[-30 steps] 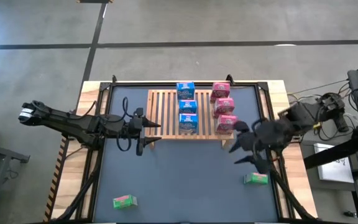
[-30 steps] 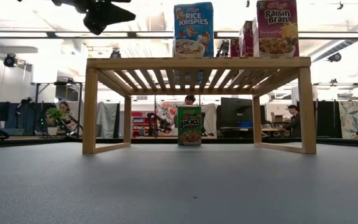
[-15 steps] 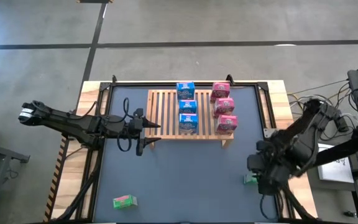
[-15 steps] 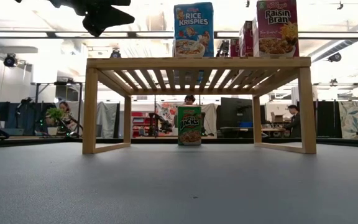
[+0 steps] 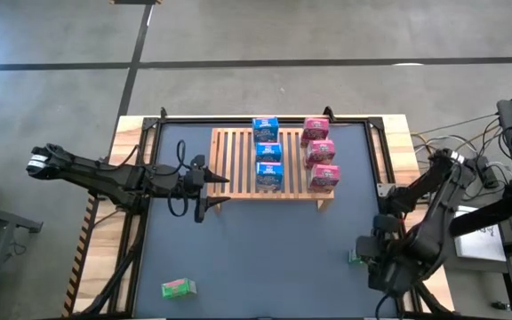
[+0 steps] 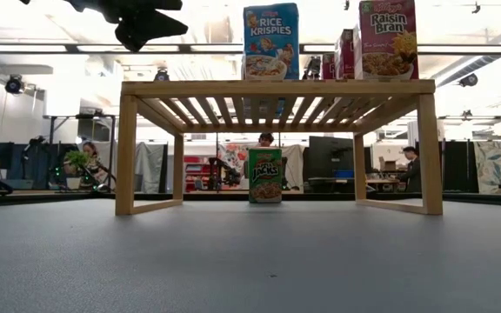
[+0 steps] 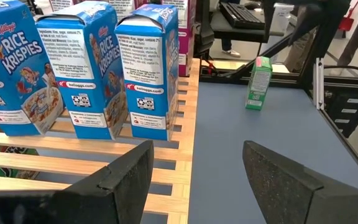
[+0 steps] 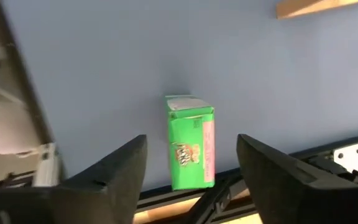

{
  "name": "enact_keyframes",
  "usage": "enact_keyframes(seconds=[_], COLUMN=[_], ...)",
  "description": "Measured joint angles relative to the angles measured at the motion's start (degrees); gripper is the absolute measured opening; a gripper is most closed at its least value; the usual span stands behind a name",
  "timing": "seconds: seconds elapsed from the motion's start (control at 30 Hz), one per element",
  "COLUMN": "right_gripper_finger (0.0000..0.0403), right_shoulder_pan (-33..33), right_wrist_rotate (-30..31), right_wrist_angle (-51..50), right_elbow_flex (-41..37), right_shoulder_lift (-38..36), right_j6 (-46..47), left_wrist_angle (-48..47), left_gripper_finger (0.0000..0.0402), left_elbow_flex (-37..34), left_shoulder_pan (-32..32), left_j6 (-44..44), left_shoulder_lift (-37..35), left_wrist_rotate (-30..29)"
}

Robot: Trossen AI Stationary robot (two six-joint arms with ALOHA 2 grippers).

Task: Stack cereal on shelf
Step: Put the bottom right green cereal box on the shelf

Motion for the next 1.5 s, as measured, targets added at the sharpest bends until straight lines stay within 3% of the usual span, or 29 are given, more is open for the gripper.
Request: enact_keyframes(seconds=[0.27, 0.53, 1.0, 1.23, 1.5], right_gripper_finger=[0.0317, 0.0345, 0.0327, 0.0324, 0.0236], right_shoulder_pan=[0.41, 0.92, 1.03, 1.03, 1.03], right_wrist_rotate=[-2.45, -0.92, -4.45, -5.00, -4.99], right_wrist_angle=[1.16, 8.89, 16.94, 19.01, 19.60], right_elbow_flex=[-4.90, -13.64, -25.22, -26.42, -25.17], right_shoulder_lift=[0.03, -4.58, -6.80, -6.76, -6.80], right_j6=[3.96, 5.57, 3.01, 1.60, 0.82], left_wrist_angle=[-0.40, -0.41, -0.42, -0.42, -0.39], left_gripper_finger=[0.0231, 0.0231, 0.0231, 0.0231, 0.0231], left_elbow_flex=[-0.02, -0.02, -0.04, -0.02, -0.02], left_shoulder_pan=[0.00, 0.00, 0.02, 0.02, 0.02], left_j6=[0.02, 0.01, -0.12, -0.22, -0.46], left_shoulder_lift=[0.00, -0.02, -0.02, 0.00, -0.02], left_wrist_rotate=[1.91, 1.93, 1.93, 1.93, 1.95])
